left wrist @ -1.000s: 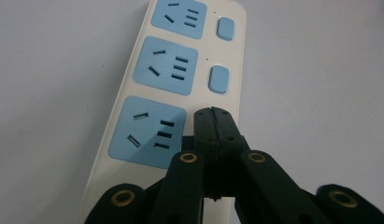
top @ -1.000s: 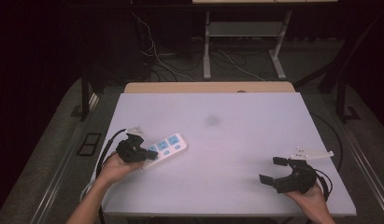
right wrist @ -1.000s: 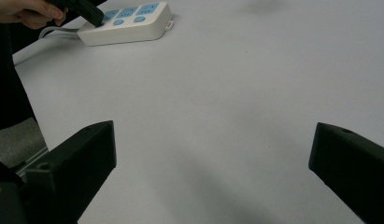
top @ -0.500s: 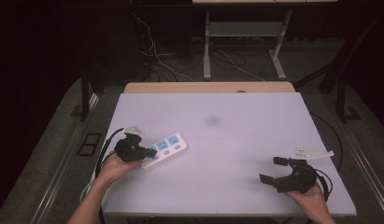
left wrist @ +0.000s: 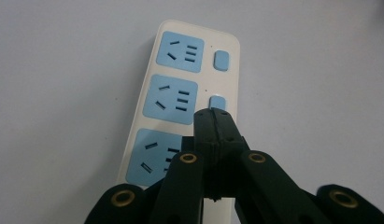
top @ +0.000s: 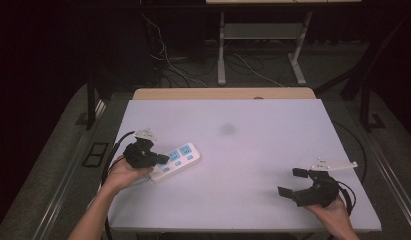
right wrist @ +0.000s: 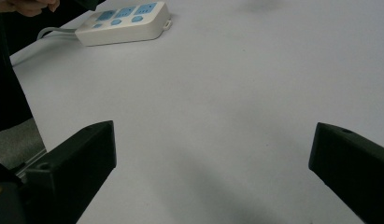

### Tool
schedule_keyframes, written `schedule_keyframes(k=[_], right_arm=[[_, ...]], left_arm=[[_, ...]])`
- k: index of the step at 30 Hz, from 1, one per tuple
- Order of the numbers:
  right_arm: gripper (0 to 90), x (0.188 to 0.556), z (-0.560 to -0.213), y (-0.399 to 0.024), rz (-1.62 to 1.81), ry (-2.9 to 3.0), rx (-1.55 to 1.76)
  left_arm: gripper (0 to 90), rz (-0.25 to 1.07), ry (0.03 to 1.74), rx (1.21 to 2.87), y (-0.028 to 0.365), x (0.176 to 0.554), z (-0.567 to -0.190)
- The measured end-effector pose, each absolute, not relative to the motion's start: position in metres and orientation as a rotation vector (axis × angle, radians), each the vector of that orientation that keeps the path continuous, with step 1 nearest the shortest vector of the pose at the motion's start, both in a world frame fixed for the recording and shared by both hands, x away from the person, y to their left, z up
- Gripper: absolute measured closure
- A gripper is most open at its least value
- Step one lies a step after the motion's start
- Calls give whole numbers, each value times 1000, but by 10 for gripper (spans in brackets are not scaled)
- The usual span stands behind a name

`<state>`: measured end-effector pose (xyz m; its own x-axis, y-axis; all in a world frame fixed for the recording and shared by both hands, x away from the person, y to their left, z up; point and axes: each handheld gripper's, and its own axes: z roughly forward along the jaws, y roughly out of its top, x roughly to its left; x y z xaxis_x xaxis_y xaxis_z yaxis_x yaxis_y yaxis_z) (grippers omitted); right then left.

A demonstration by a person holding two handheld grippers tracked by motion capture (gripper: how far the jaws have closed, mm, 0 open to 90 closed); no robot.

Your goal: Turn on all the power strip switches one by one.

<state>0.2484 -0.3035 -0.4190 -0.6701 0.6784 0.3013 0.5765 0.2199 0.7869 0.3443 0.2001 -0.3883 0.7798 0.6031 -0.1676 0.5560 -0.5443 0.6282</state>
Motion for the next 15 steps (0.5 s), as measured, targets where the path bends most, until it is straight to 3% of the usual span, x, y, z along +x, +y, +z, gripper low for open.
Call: schedule_keyframes(k=[15], right_arm=[[6, 248, -419, -304, 1452, 2370, 1222]], left_arm=[[896, 99, 807, 2296, 184, 352, -374]])
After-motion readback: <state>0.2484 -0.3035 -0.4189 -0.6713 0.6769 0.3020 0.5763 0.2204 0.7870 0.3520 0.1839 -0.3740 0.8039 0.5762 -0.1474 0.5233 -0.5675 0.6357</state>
